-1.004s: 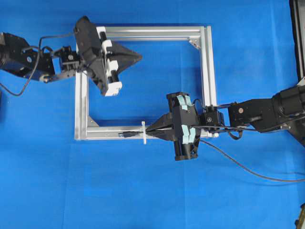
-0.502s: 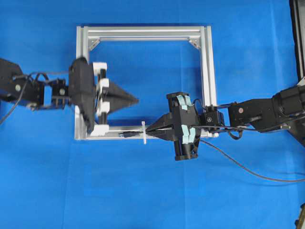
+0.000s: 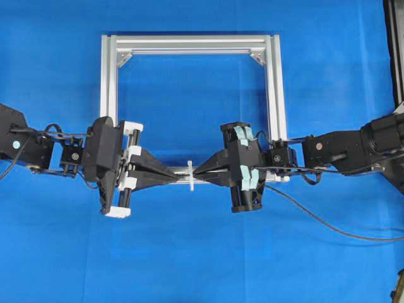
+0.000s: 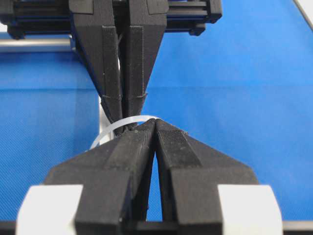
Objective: Insert the wire through the string loop located in the center.
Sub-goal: 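Move the open left gripper toward the plug emerging from the loop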
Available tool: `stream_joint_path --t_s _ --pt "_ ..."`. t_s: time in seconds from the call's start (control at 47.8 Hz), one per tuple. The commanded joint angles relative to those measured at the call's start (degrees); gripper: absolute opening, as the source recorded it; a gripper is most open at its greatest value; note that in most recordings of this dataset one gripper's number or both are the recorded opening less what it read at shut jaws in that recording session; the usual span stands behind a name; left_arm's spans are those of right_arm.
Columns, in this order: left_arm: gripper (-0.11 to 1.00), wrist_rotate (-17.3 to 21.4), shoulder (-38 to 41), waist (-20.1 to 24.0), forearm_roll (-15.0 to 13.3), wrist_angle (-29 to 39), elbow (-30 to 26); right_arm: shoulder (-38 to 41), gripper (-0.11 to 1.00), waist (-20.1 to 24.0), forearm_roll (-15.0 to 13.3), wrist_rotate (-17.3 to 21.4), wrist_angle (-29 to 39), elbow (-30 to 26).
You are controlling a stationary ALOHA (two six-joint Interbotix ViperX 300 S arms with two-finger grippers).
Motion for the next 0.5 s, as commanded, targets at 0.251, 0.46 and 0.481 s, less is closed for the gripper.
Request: stream_joint_path --t_s 0.251,0.46,0.481 --pt "0.0 -1.2 -1.8 0.4 -0.1 -0.3 -0.4 -0.7 -0.03 -0.1 0.1 0.0 -0.3 -0.9" --pt "0.0 -1.2 -1.8 0.5 -0.1 -0.3 -0.4 -0.8 -0.03 0.0 0.2 0.0 -0.3 -0.9" --pt "0.0 -1.2 -1.8 0.5 -0.1 -0.2 -0.4 -0.7 -0.03 0.0 0.1 0.0 -0.2 -0.8"
